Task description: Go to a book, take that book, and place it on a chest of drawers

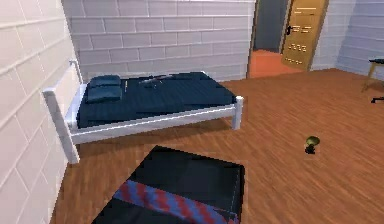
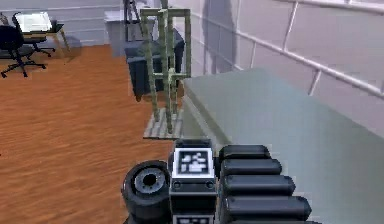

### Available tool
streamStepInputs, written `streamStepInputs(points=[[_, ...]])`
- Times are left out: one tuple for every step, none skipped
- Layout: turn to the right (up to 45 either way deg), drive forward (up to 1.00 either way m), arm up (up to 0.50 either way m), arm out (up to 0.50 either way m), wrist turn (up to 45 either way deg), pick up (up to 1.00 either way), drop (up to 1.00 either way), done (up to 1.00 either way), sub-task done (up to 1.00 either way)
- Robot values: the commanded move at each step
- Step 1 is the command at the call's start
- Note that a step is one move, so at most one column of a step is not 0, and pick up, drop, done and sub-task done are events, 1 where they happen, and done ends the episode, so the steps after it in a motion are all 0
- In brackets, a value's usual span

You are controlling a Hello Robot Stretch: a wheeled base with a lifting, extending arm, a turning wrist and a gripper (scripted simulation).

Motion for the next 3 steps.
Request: streamStepInputs(points=[[45.0, 0.0, 0.0, 0.0, 0.0, 0.0, 0.0, 0.0, 0.0], [45.0, 0.0, 0.0, 0.0, 0.0, 0.0, 0.0, 0.0, 0.0], [21.0, 0.0, 0.0, 0.0, 0.0, 0.0, 0.0, 0.0, 0.0]])
